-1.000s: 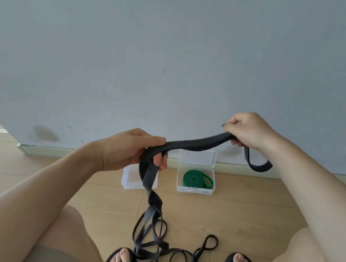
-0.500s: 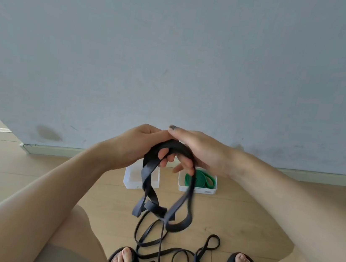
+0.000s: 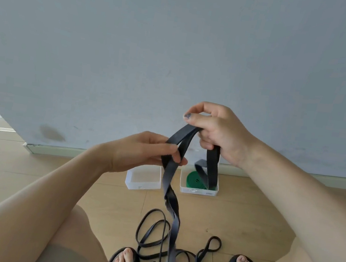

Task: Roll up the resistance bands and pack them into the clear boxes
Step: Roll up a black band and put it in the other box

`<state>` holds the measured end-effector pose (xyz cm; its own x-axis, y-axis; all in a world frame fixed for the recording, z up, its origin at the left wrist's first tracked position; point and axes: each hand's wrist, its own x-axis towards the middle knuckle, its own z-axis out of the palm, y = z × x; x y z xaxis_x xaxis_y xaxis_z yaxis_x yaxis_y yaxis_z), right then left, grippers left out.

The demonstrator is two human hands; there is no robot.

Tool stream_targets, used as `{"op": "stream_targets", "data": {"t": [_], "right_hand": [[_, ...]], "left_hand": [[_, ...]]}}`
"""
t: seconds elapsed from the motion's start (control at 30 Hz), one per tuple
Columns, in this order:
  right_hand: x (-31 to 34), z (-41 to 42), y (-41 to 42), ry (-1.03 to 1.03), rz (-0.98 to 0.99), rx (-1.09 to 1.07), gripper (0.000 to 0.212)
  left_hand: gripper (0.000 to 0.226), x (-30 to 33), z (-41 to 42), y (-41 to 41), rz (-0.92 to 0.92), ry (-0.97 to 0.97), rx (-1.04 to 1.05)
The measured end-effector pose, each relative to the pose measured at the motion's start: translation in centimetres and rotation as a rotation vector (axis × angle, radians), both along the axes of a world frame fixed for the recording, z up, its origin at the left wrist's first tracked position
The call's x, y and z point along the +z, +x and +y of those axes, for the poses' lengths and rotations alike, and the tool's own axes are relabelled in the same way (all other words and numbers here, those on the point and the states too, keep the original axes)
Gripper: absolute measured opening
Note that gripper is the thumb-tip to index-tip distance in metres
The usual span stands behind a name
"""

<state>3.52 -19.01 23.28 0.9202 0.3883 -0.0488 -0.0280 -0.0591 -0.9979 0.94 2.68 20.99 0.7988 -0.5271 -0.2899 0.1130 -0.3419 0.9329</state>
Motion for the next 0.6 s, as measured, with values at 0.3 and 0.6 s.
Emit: {"op": "stream_targets", "data": {"t": [0.3,0.6], "right_hand": [[0.4,-0.5,0.4,0.204,0.084,-0.124,0.012],[0.1,-1.9,1.1,0.157,0.117,-0.218,0.015]], "left_hand": [[0.022,-0.2,-0.3,0.4,0.018,-0.129,0.106],[0.025,-0.1,0.3,0.9,0.045,-0.242,0.223]]}}
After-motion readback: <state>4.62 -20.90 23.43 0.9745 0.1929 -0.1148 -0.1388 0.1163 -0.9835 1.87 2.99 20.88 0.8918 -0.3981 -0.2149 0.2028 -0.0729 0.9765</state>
